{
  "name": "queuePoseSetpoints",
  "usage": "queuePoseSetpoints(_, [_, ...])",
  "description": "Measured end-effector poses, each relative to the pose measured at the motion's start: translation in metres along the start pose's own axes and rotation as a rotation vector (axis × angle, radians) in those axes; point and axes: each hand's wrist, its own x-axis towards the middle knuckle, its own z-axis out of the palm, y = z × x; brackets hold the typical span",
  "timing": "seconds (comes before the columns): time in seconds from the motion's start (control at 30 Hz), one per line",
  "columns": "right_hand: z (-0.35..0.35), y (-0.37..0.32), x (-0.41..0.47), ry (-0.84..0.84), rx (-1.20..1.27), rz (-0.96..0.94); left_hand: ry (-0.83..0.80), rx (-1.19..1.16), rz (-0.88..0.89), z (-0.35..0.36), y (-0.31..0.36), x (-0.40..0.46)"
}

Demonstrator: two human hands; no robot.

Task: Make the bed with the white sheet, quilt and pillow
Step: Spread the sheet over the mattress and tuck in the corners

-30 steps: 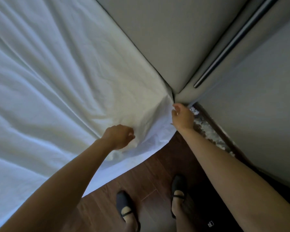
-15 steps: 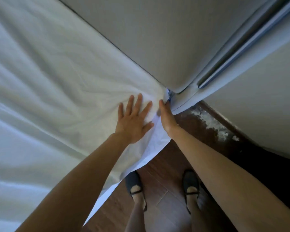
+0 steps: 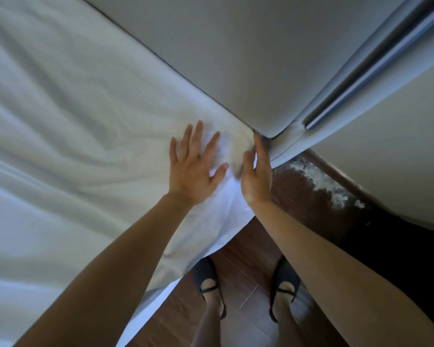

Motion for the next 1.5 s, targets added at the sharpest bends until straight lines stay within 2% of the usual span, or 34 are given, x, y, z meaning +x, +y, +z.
queuePoseSetpoints(0.07, [0.002, 0.002, 0.009, -0.057, -0.076, -0.105, 0.011, -0.032, -0.199, 0.001, -0.010, -0.022])
queuePoseSetpoints(0.17, [0.007, 0.012, 0.010, -0.164, -0.122, -0.025, -0.106, -0.073, -0.420, 0.004, -0.019, -0.068])
queuePoseSetpoints(0.3, [0.008, 0.022, 0.009, -0.224, 0.044, 0.281, -0.176, -0.051, -0.469, 0.012, -0.017, -0.113])
queuePoseSetpoints(0.4, [0.007, 0.027, 0.012, -0.266, 0.162, 0.342, -0.198, -0.063, -0.500, 0.013, -0.008, -0.120])
queuePoseSetpoints(0.53, [0.010, 0.036, 0.012, -0.276, 0.220, 0.294, -0.173, 0.008, -0.455, 0.026, 0.006, -0.138])
queuePoseSetpoints(0.73, [0.028, 0.065, 0.019, -0.123, 0.342, 0.267, -0.019, 0.116, -0.436, 0.047, 0.004, -0.137])
queuePoseSetpoints(0.83, [0.035, 0.060, 0.007, -0.271, 0.157, 0.260, 0.055, 0.138, -0.424, 0.053, 0.004, -0.138])
queuePoseSetpoints(0.9, [0.039, 0.069, 0.000, -0.338, 0.124, 0.163, 0.064, 0.168, -0.425, 0.056, 0.006, -0.141])
queuePoseSetpoints(0.93, [0.039, 0.073, -0.001, -0.308, 0.135, 0.098, 0.059, 0.177, -0.420, 0.055, 0.007, -0.140])
queuePoseSetpoints(1.03, [0.037, 0.098, -0.005, -0.014, 0.142, -0.151, 0.123, 0.209, -0.395, 0.060, 0.007, -0.141])
queuePoseSetpoints(1.07, [0.037, 0.111, -0.005, -0.017, 0.036, -0.228, 0.149, 0.223, -0.386, 0.062, 0.005, -0.141])
queuePoseSetpoints(1.13, [0.043, 0.137, 0.002, -0.151, -0.203, -0.306, 0.175, 0.250, -0.366, 0.061, 0.003, -0.138])
queuePoseSetpoints(1.17, [0.043, 0.152, 0.003, -0.210, -0.242, -0.322, 0.198, 0.269, -0.358, 0.064, 0.003, -0.139])
queuePoseSetpoints(1.3, [0.036, 0.170, 0.005, -0.286, -0.130, -0.235, 0.225, 0.306, -0.320, 0.068, 0.004, -0.140])
queuePoseSetpoints(1.4, [0.024, 0.162, -0.008, -0.317, -0.153, -0.116, 0.206, 0.289, -0.304, 0.060, 0.009, -0.144])
queuePoseSetpoints(1.5, [0.015, 0.151, -0.007, -0.300, -0.186, -0.100, 0.193, 0.340, -0.272, 0.057, 0.013, -0.145])
